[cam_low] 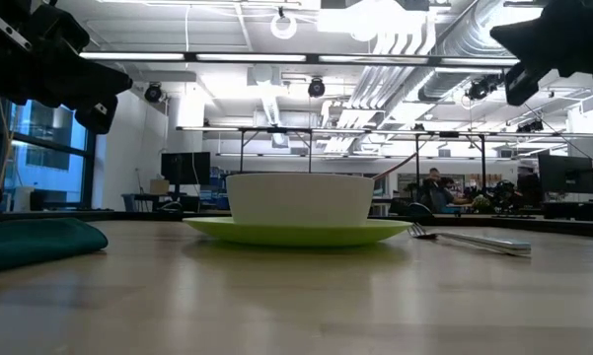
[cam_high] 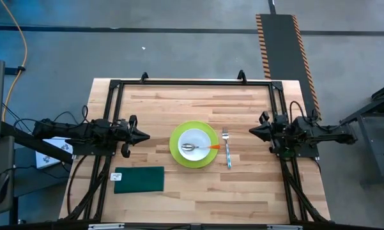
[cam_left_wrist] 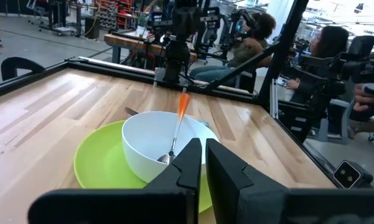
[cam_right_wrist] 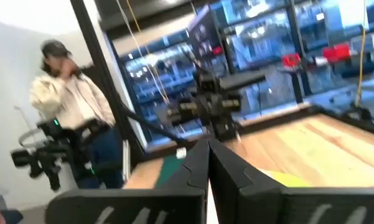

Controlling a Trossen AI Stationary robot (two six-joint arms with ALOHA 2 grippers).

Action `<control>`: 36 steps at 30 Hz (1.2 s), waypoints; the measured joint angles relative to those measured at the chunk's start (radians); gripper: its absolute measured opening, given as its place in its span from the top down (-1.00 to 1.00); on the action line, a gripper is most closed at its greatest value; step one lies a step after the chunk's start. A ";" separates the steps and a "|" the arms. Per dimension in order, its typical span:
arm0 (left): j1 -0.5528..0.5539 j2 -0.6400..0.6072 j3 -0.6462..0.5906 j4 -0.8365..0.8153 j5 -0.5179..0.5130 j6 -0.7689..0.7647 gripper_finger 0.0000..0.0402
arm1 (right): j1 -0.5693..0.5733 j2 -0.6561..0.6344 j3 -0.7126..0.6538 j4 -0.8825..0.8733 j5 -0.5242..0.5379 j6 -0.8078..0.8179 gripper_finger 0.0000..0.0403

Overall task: Set table place
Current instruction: Return to Home Position

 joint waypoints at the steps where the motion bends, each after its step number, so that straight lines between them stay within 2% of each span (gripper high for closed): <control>1: 0.000 0.000 0.000 0.000 0.000 0.000 0.93 | 0.000 0.000 0.000 -0.016 0.001 0.000 1.00; 10: 0.000 0.000 0.000 0.000 0.000 0.000 0.94 | 0.000 0.003 -0.001 -0.044 0.008 -0.037 1.00; 15: 0.000 0.000 0.000 0.000 0.000 0.000 0.93 | 0.000 0.003 -0.005 -0.117 0.008 -0.059 1.00; 18: 0.000 0.000 0.000 0.000 0.000 0.000 0.94 | 0.000 0.002 -0.073 -0.058 0.008 -0.020 1.00; 24: 0.000 0.000 0.000 0.000 0.000 0.000 0.93 | 0.003 0.001 -0.073 -0.080 0.052 -0.100 1.00; 32: 0.000 0.000 0.000 0.000 0.000 0.000 0.93 | 0.003 0.006 -0.073 -0.087 0.036 -0.164 1.00; 36: 0.000 0.000 0.000 0.000 0.000 0.000 0.94 | 0.003 0.006 -0.073 -0.088 0.019 -0.138 1.00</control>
